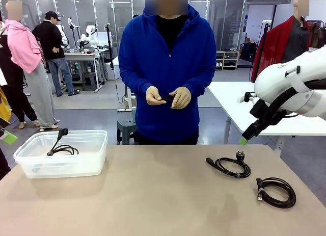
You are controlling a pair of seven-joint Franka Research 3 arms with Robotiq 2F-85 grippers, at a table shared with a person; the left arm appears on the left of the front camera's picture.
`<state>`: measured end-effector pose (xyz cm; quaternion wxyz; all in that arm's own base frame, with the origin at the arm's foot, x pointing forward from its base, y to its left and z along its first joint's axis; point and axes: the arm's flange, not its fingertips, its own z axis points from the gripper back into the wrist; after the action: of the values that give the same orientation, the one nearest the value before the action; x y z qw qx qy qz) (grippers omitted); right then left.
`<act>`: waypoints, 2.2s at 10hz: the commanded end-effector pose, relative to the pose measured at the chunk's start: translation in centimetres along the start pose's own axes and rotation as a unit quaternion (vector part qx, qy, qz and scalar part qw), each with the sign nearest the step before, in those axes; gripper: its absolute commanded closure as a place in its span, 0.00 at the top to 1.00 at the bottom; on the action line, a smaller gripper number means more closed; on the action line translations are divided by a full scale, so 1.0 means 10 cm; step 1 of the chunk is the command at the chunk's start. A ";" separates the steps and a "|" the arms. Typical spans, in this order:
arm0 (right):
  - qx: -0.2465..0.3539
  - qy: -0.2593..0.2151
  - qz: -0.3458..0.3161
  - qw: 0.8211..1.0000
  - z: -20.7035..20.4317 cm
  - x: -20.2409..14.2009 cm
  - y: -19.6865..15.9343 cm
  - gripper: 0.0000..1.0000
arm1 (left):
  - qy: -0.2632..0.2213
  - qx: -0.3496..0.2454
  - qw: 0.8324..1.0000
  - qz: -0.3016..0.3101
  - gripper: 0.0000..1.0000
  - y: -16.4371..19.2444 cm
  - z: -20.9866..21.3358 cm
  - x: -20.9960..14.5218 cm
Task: Organize and store the cables.
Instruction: Place the Power Cable into the Organizing box.
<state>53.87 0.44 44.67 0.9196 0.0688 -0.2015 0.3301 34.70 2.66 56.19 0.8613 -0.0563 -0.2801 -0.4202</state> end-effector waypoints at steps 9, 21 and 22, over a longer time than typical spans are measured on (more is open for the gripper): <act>0.016 0.025 0.049 0.998 -0.16 0.12 0.03 1.00 | 0.003 0.004 1.000 -0.002 1.00 -0.01 0.01 0.01; 0.058 0.146 0.208 0.965 -1.01 0.22 0.11 1.00 | 0.003 0.004 1.000 -0.002 1.00 -0.01 0.01 0.01; 0.060 0.155 0.226 0.960 -1.08 0.19 0.14 1.00 | 0.003 0.004 1.000 -0.002 1.00 -0.01 0.01 0.01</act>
<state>57.34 5.71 36.00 0.8500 0.0310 -0.0562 0.5229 34.70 2.66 56.19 0.8613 -0.0563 -0.2802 -0.4202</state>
